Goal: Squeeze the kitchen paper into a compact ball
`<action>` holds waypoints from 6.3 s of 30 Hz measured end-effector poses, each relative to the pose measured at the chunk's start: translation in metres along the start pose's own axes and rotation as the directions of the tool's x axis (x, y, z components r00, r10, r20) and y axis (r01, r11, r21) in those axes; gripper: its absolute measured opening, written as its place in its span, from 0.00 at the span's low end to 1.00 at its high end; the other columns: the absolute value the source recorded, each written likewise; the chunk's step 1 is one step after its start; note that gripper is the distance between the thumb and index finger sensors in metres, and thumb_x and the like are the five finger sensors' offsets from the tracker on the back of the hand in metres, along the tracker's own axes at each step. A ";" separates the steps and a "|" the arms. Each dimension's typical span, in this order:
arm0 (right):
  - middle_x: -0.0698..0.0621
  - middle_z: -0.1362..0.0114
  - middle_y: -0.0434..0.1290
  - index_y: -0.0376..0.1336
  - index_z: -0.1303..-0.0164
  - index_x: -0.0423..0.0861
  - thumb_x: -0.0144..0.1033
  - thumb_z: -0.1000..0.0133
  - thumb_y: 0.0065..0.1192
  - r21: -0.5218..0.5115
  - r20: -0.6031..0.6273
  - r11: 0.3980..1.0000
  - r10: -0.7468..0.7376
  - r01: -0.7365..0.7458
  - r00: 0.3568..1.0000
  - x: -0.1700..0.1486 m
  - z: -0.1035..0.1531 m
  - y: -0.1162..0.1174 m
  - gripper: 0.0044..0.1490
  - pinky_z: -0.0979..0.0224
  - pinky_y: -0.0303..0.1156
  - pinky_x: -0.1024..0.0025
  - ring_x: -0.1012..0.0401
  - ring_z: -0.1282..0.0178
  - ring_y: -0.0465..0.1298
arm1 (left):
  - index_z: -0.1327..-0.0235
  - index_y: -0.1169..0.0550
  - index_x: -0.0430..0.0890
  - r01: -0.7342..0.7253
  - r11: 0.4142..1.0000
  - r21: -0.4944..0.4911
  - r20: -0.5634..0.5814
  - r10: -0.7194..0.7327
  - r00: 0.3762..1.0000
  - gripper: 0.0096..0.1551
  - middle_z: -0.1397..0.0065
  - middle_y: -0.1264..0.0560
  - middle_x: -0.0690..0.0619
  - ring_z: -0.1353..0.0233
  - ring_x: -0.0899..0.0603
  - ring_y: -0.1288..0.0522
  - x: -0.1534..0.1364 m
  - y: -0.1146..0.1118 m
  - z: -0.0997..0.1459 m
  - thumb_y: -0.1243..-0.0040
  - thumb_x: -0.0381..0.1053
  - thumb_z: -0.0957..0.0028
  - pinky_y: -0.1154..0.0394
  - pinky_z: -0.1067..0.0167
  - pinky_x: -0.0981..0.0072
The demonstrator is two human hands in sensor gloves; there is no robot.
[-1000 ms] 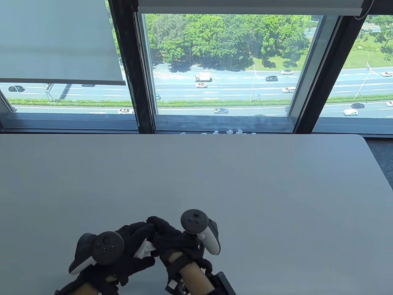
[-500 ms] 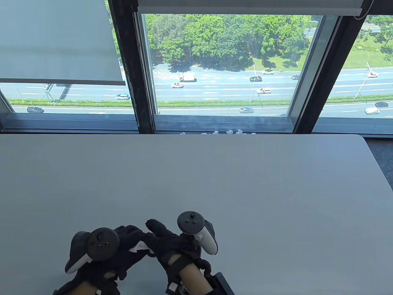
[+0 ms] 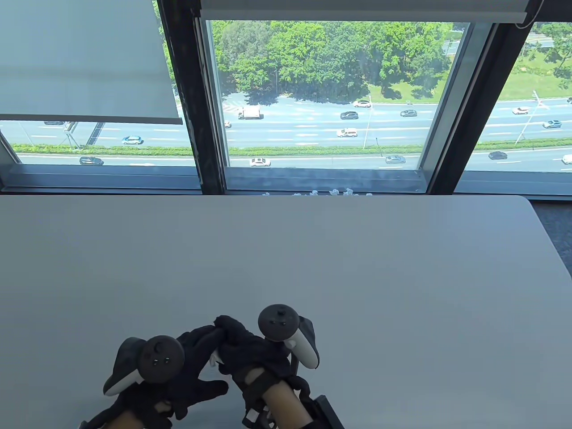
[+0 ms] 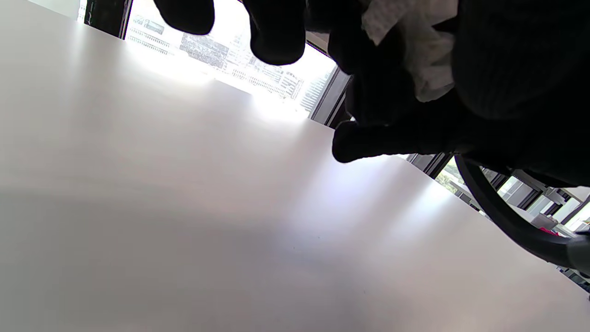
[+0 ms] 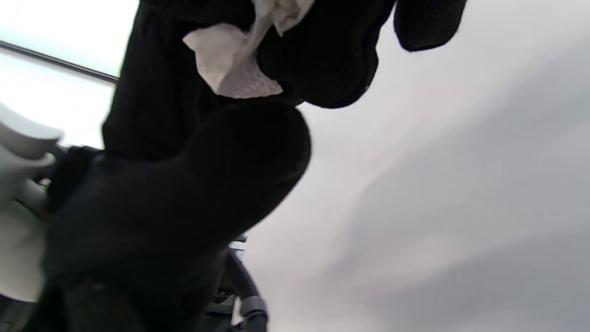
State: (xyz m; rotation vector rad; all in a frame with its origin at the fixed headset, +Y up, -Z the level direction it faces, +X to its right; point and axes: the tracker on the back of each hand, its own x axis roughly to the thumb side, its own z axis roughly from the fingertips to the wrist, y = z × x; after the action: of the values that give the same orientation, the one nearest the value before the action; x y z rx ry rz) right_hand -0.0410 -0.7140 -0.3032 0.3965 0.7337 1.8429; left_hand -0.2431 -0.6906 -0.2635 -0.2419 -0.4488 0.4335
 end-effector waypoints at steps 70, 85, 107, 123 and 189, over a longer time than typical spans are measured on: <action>0.51 0.27 0.65 0.30 0.17 0.46 0.62 0.35 0.45 0.223 -0.156 0.965 0.171 -0.134 0.973 -0.027 -0.021 0.015 0.52 0.20 0.57 0.44 0.54 0.33 0.75 | 0.25 0.30 0.62 -0.021 0.987 -0.157 -0.098 0.005 0.995 0.39 0.20 0.29 0.59 0.25 0.50 0.25 -0.017 -0.012 -0.015 0.32 0.70 0.50 0.38 0.19 0.38; 0.57 0.36 0.74 0.40 0.16 0.52 0.53 0.34 0.52 0.164 0.068 0.980 -0.124 0.112 0.990 -0.013 -0.003 0.003 0.42 0.19 0.62 0.49 0.61 0.43 0.81 | 0.21 0.38 0.64 -0.250 0.968 -0.039 0.011 0.250 0.968 0.40 0.19 0.35 0.60 0.23 0.53 0.29 -0.006 0.002 0.006 0.34 0.69 0.44 0.38 0.16 0.46; 0.62 0.28 0.69 0.38 0.16 0.57 0.42 0.35 0.50 0.096 0.123 0.992 -0.092 0.081 0.988 -0.004 -0.001 0.000 0.40 0.14 0.59 0.52 0.66 0.33 0.79 | 0.29 0.33 0.73 0.034 0.967 0.252 -0.038 -0.026 0.999 0.40 0.22 0.30 0.75 0.26 0.65 0.26 0.011 0.020 0.022 0.24 0.71 0.52 0.37 0.09 0.53; 0.58 0.24 0.66 0.32 0.16 0.54 0.47 0.34 0.45 0.245 0.127 0.952 -0.220 0.185 0.967 -0.005 -0.004 0.007 0.42 0.15 0.57 0.46 0.60 0.24 0.74 | 0.29 0.36 0.76 0.152 0.932 0.329 -0.076 -0.134 0.988 0.39 0.25 0.30 0.78 0.26 0.67 0.27 0.020 0.018 0.026 0.27 0.74 0.50 0.36 0.08 0.55; 0.60 0.25 0.68 0.46 0.17 0.55 0.58 0.35 0.56 0.010 0.077 0.994 -0.106 0.106 0.991 -0.005 0.004 -0.007 0.41 0.16 0.59 0.50 0.62 0.24 0.75 | 0.25 0.38 0.78 0.137 0.955 0.263 -0.128 -0.107 0.986 0.38 0.19 0.33 0.76 0.20 0.65 0.29 0.010 0.016 0.018 0.33 0.74 0.47 0.39 0.08 0.52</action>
State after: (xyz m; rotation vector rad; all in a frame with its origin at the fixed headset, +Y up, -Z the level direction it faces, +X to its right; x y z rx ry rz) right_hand -0.0318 -0.7153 -0.3042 0.4223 0.6947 1.7170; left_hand -0.2493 -0.6702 -0.2489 0.0278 -0.2875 0.3533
